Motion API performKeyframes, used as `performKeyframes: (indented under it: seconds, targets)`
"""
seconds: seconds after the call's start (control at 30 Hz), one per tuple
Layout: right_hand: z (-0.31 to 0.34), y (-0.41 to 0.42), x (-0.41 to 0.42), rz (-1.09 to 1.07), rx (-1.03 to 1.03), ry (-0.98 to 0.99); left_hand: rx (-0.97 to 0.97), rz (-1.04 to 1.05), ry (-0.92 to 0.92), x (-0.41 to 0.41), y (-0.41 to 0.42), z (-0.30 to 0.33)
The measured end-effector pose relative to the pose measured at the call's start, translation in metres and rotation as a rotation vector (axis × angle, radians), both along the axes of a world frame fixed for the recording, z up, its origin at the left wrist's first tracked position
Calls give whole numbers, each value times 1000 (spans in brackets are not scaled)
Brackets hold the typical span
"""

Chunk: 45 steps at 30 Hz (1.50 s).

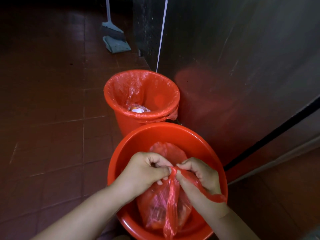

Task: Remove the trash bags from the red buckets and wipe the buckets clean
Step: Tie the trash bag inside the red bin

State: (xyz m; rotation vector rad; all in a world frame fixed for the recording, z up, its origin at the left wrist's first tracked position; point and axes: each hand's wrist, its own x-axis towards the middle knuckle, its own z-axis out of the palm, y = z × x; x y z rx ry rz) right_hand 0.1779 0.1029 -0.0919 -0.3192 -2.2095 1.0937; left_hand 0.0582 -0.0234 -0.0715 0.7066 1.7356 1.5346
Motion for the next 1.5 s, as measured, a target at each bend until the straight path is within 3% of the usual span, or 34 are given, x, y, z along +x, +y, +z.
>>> performKeyframes:
  seconds: [0.07,0.1,0.23,0.3,0.43,0.6,0.87,0.93,1.03,1.1,1.17,1.3,1.5]
  targets:
    - [5,0,2,58,-114,-80,-3,28,76,0,0,0]
    - [9,0,2,70,-181,-122,14,34,201,0,-1,2]
    - [31,0,-7,104,-264,-139,21,-79,1203,-11,-14,24]
    - [44,0,-10,147,-279,-95,10,-127,1567,-21,-19,34]
    - [38,6,-10,101,-461,-285,-69,-179,1705,-35,-30,30]
    - [8,-10,-8,14,-629,-213,-219,-350,1591,-29,-38,-9]
    - [-9,-12,-11,14,-728,-209,-383,-296,1415,-21,-43,-29]
    - [-1,-11,-20,35,-781,-181,-354,-201,1144,-23,-42,-23]
    - [28,-10,-40,141,-858,-112,-121,-15,266,-30,-45,6]
    - [55,-15,-57,254,-882,-57,26,118,-53,-33,-56,32]
    - [85,-26,-75,352,-894,-24,147,198,-101,-32,-72,61]
    - [130,-50,-107,502,-907,25,296,393,-7,-34,-120,105]
    - [106,-84,-150,510,-844,-51,237,718,54,-46,-211,93]
